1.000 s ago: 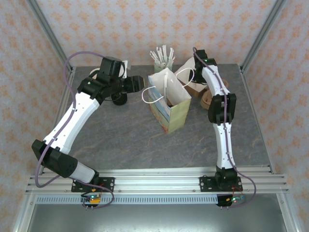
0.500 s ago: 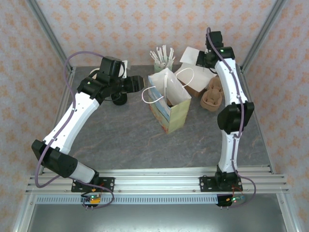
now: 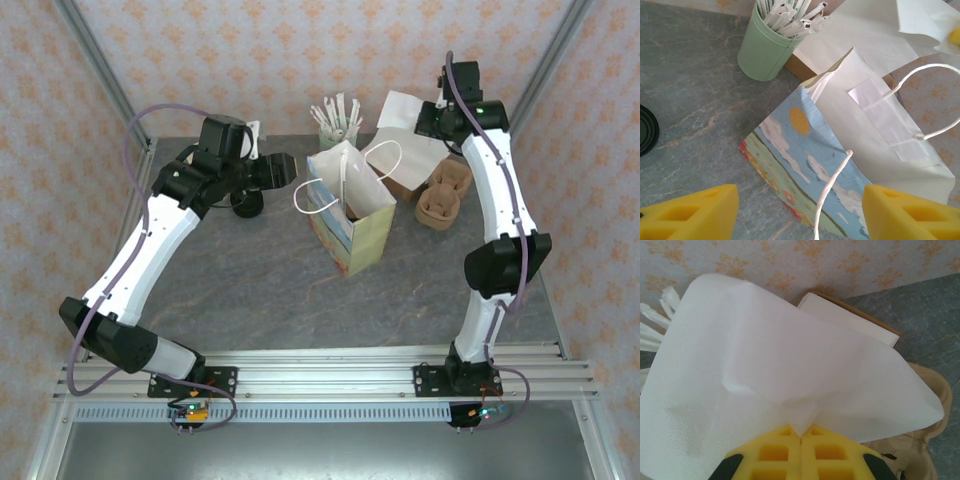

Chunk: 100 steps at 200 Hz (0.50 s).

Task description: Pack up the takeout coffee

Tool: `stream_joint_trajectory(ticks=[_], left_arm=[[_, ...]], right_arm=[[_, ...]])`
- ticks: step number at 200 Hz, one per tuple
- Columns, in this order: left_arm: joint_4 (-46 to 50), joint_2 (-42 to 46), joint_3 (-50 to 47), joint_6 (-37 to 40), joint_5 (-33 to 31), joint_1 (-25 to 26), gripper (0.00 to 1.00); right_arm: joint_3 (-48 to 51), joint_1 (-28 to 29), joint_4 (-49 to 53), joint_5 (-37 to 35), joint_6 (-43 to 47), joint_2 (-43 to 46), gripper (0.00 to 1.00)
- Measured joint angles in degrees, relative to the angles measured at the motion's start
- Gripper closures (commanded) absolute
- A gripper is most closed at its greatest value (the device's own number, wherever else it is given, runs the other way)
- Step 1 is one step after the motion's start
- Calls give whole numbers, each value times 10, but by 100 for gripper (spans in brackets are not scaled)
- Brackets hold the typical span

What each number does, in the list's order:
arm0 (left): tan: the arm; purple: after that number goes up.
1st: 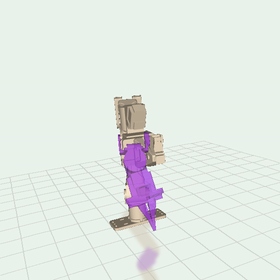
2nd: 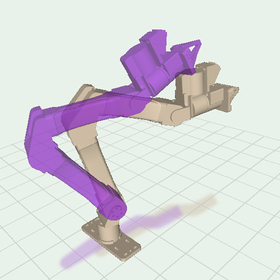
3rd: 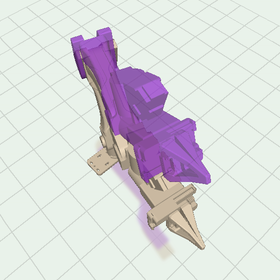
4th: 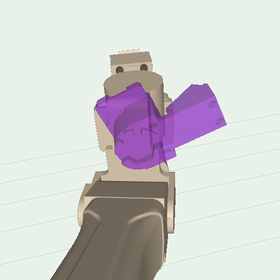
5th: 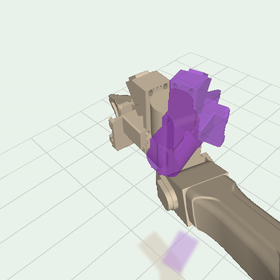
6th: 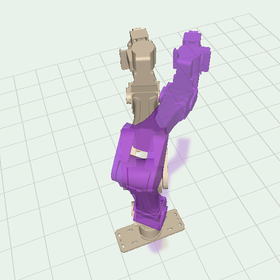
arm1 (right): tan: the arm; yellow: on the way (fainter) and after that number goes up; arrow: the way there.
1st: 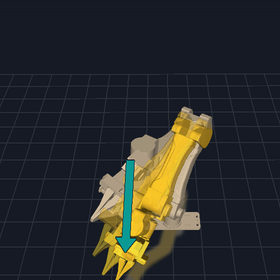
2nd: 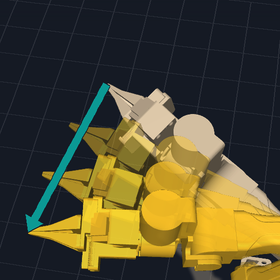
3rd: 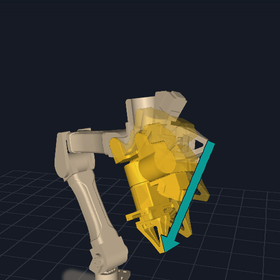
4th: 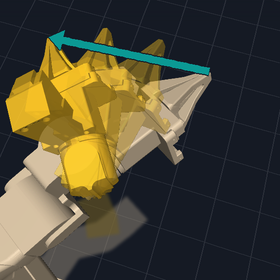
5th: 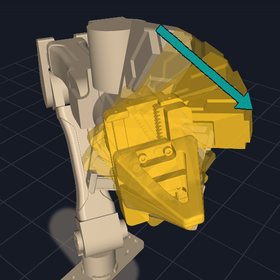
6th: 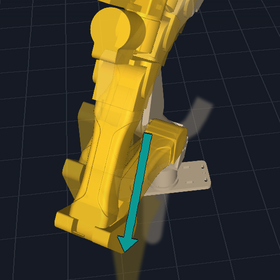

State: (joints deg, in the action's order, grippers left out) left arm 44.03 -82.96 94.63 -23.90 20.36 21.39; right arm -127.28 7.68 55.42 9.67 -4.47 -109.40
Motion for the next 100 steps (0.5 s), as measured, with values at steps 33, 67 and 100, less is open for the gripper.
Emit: stream_joint_trajectory(ticks=[33, 67, 100], left_arm=[[-7, 7, 2, 0, 0, 0, 34], [-25, 9, 19, -2, 3, 0, 33], [-41, 9, 57, -4, 7, 0, 33]], right_arm=[[1, 3, -10, 12, 3, 47, 100], [5, 17, -26, 42, 24, 123, 100], [5, 30, -49, 87, 45, 201, 100]])
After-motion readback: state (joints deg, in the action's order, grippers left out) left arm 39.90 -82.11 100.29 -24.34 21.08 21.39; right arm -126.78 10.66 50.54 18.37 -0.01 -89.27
